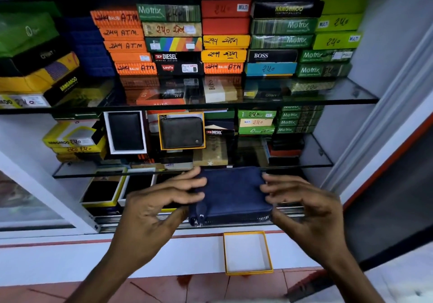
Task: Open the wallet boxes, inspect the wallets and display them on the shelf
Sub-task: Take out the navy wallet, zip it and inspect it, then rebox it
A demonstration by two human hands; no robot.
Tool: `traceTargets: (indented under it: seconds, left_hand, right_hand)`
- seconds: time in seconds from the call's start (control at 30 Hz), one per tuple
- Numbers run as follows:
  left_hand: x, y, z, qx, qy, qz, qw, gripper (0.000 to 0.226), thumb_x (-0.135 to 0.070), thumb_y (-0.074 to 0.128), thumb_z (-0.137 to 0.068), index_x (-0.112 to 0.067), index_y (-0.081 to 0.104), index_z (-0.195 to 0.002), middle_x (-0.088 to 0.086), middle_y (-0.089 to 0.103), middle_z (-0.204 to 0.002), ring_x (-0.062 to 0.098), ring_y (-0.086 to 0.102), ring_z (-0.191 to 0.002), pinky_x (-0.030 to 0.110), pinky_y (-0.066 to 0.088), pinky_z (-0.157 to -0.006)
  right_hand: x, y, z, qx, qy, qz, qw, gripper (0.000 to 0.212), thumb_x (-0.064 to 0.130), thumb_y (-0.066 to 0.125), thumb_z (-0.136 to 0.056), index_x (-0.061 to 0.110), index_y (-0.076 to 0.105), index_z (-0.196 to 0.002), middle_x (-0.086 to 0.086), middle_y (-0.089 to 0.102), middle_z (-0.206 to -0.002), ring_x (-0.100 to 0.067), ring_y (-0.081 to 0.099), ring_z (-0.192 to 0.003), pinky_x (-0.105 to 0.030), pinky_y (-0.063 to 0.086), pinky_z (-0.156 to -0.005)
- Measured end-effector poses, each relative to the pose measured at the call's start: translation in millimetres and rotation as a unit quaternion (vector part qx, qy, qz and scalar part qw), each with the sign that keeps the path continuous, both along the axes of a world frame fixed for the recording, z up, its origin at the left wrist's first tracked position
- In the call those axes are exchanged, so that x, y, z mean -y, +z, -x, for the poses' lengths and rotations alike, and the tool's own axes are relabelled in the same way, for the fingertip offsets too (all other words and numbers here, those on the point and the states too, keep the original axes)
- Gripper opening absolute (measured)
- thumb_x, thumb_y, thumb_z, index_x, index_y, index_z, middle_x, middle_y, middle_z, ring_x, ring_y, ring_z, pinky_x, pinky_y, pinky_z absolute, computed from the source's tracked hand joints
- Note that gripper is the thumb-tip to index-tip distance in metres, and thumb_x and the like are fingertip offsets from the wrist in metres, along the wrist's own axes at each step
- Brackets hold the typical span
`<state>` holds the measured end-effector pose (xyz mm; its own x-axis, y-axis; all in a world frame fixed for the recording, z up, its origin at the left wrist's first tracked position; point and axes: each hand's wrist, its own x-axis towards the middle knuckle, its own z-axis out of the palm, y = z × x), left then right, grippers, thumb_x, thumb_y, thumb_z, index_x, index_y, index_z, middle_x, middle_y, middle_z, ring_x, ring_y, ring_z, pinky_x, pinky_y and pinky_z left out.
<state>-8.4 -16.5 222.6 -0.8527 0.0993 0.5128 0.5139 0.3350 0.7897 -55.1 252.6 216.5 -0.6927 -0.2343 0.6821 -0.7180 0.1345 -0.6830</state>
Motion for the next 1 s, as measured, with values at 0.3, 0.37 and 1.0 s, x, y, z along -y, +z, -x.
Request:
traceTargets:
  seconds: [0.3,0.37,1.0]
  left_hand:
    - [-21.7,-56.5,5.6,0.097,0.0,-0.079,0.992,0.028,-0.016,0.074,-0.076,-0.02,0.077,-0.103,-0.004,0.074,-0.115,0.022,0.067,-0.116,0.036,0.053,-0.098]
    - [-30.3,-72.2,7.1,0.156,0.012,-0.1,0.983,0.036,-0.011,0.079,-0.075,-0.021,0.075,-0.109,-0.005,0.074,-0.112,0.019,0.069,-0.109,0.03,0.055,-0.093]
    - [-93.9,-227.0,31.8,0.451,0.225,0.045,0.863,0.024,-0.027,0.08,-0.075,-0.013,0.077,-0.094,-0.001,0.078,-0.092,0.013,0.068,-0.081,0.03,0.053,-0.087]
  right_hand:
    - [-21.1,-52.6,-5.5,0.069,-0.058,-0.007,0.996,0.031,-0.003,0.083,-0.068,0.016,0.078,-0.092,0.007,0.079,-0.102,-0.015,0.074,-0.101,-0.03,0.057,-0.088]
    - [-24.8,-68.1,-5.3,0.154,-0.076,-0.01,0.985,0.036,0.005,0.083,-0.07,0.02,0.076,-0.102,0.013,0.076,-0.108,-0.007,0.073,-0.099,-0.019,0.056,-0.087]
    - [-29.2,-227.8,24.0,0.514,-0.212,-0.183,0.811,0.023,0.023,0.081,-0.074,0.018,0.08,-0.097,0.001,0.08,-0.091,-0.01,0.072,-0.079,-0.013,0.053,-0.074]
